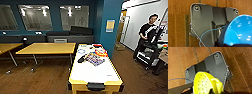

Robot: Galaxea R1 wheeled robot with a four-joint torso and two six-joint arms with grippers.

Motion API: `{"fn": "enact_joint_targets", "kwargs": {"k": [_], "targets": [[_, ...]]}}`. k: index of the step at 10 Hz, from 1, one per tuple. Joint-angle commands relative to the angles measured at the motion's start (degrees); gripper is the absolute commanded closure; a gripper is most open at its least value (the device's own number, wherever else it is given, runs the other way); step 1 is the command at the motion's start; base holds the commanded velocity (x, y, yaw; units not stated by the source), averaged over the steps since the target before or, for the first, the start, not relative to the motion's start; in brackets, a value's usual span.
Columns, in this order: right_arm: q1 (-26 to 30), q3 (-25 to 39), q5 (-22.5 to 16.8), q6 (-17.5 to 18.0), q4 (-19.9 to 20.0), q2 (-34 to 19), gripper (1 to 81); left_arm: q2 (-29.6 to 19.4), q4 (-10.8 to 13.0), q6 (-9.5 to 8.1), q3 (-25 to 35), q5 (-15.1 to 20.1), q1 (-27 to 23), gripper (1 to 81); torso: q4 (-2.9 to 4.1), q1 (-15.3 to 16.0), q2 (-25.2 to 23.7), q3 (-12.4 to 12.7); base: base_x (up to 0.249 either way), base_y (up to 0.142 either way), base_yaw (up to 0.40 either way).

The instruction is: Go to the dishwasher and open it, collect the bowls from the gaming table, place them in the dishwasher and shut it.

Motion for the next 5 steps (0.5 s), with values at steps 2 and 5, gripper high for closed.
{"fn": "enact_joint_targets", "kwargs": {"k": [2,5], "targets": [[1.92,0.1,-3.06,-0.27,-1.02,-1.82,81.1,0.54,-0.15,-0.24,-2.77,3.3,-2.49,81.1,0.0,0.0,0.0,-0.02,0.0,0.0,-0.378],[1.83,0.1,-3.06,-0.27,-1.02,-1.64,81.1,2.3,0.11,-0.24,-4.88,3.48,-2.49,81.1,0.0,0.02,0.0,-0.02,0.0,0.0,-0.381]]}}
